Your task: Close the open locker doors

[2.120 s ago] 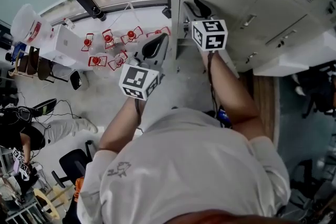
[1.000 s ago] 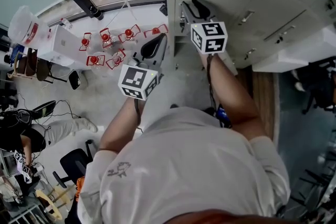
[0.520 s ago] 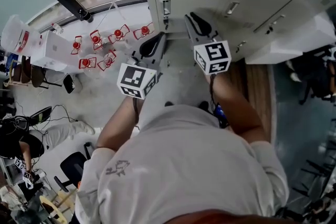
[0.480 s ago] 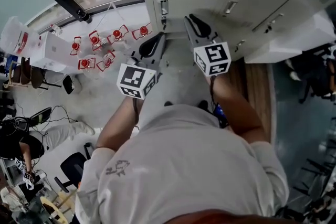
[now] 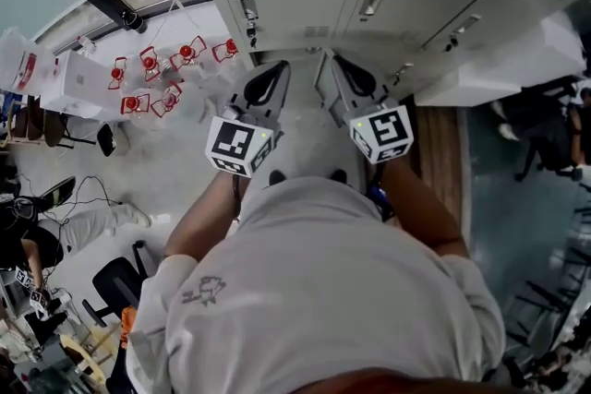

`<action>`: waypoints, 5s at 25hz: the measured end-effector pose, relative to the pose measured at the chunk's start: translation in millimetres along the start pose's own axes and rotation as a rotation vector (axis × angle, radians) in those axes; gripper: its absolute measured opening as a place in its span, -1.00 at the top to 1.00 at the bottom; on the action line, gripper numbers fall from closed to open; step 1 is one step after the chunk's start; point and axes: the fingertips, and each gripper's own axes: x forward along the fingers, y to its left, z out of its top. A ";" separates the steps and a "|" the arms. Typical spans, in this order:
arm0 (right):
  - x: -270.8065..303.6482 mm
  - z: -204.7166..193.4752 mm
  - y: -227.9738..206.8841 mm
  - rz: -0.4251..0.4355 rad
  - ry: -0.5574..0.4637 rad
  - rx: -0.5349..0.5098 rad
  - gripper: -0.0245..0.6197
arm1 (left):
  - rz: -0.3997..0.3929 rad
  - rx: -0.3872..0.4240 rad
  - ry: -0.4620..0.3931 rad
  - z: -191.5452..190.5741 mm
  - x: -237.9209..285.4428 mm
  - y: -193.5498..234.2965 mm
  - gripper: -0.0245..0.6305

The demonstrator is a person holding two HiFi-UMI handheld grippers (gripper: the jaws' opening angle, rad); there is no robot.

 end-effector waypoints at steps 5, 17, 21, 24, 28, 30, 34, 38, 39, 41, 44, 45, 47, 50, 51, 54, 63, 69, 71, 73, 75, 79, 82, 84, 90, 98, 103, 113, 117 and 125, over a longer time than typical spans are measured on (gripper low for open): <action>-32.8 -15.6 -25.2 0.036 0.021 0.018 0.93 | 0.023 -0.011 0.007 -6.9 17.5 -33.6 0.94; -80.6 -64.1 -87.7 0.139 0.085 0.045 0.93 | 0.120 -0.018 0.047 -31.9 53.6 -93.7 0.94; -87.4 -87.9 -100.6 0.169 0.102 0.041 0.93 | 0.140 -0.023 0.066 -43.7 59.1 -107.0 0.94; -88.4 -106.7 -103.9 0.194 0.130 0.055 0.93 | 0.146 -0.040 0.088 -53.1 62.7 -112.0 0.94; -88.2 -139.7 -108.7 0.223 0.185 0.095 0.92 | 0.143 -0.039 0.105 -62.5 68.1 -118.0 0.94; -88.1 -154.6 -112.5 0.222 0.216 0.119 0.92 | 0.145 -0.042 0.113 -68.9 69.8 -119.1 0.94; -90.4 -181.4 -116.7 0.224 0.287 0.134 0.83 | 0.149 -0.041 0.129 -83.5 72.6 -122.4 0.94; -88.8 -212.7 -113.8 0.253 0.371 0.176 0.68 | 0.152 -0.054 0.148 -98.6 73.5 -124.5 0.94; -88.6 -221.7 -113.9 0.257 0.395 0.195 0.64 | 0.154 -0.060 0.154 -103.0 73.7 -124.6 0.94; -87.8 -237.7 -113.6 0.262 0.432 0.235 0.61 | 0.159 -0.075 0.164 -110.6 74.0 -124.2 0.94; -87.8 -259.7 -108.2 0.289 0.479 0.286 0.55 | 0.159 -0.110 0.175 -119.7 74.2 -125.0 0.94; -88.0 -267.9 -105.0 0.308 0.500 0.298 0.55 | 0.157 -0.121 0.180 -123.3 74.2 -125.4 0.94; -89.2 -284.7 -98.1 0.345 0.548 0.306 0.55 | 0.156 -0.141 0.189 -131.3 73.3 -126.2 0.94; -91.0 -305.1 -91.9 0.377 0.604 0.302 0.55 | 0.164 -0.163 0.202 -142.2 71.3 -127.0 0.94; -90.5 -310.9 -90.8 0.380 0.617 0.309 0.55 | 0.165 -0.168 0.206 -145.4 70.9 -127.2 0.94; -87.6 -327.0 -87.5 0.391 0.653 0.336 0.55 | 0.159 -0.176 0.222 -155.3 69.7 -130.1 0.94; -87.8 -348.3 -75.7 0.422 0.726 0.379 0.55 | 0.174 -0.201 0.255 -168.4 55.2 -124.7 0.94; -81.7 -343.0 -63.4 0.441 0.731 0.370 0.55 | 0.183 -0.204 0.250 -168.3 43.3 -117.6 0.94; -79.2 -340.8 -57.1 0.450 0.735 0.357 0.55 | 0.182 -0.205 0.249 -168.8 40.9 -115.9 0.94; -77.7 -339.6 -48.9 0.460 0.740 0.347 0.55 | 0.181 -0.205 0.250 -169.2 38.1 -114.2 0.94; -75.4 -339.1 -40.5 0.473 0.746 0.338 0.55 | 0.180 -0.205 0.248 -168.4 35.7 -111.8 0.94; -67.0 -336.0 -23.3 0.495 0.760 0.318 0.55 | 0.184 -0.203 0.238 -164.7 30.7 -103.0 0.94; -57.2 -333.0 -5.4 0.508 0.769 0.306 0.55 | 0.189 -0.204 0.230 -161.5 22.1 -92.8 0.94; -50.3 -332.5 7.0 0.512 0.776 0.305 0.54 | 0.194 -0.204 0.226 -160.6 14.5 -85.4 0.94; -28.3 -329.5 35.9 0.488 0.792 0.332 0.51 | 0.207 -0.202 0.215 -156.3 -9.4 -56.4 0.94; 6.0 -324.3 63.3 0.406 0.800 0.370 0.51 | 0.187 -0.194 0.204 -148.8 -40.4 -11.8 0.94; 23.9 -326.7 76.6 0.341 0.803 0.404 0.51 | 0.140 -0.182 0.198 -146.0 -59.4 6.6 0.94; 65.5 -321.3 89.6 0.206 0.791 0.472 0.51 | 0.071 -0.141 0.174 -126.8 -93.1 40.0 0.94; 84.2 -323.3 92.3 0.162 0.789 0.485 0.51 | 0.076 -0.122 0.176 -129.1 -107.7 55.5 0.94; 123.8 -321.8 93.1 0.141 0.798 0.457 0.51 | 0.119 -0.116 0.178 -130.1 -130.9 84.6 0.94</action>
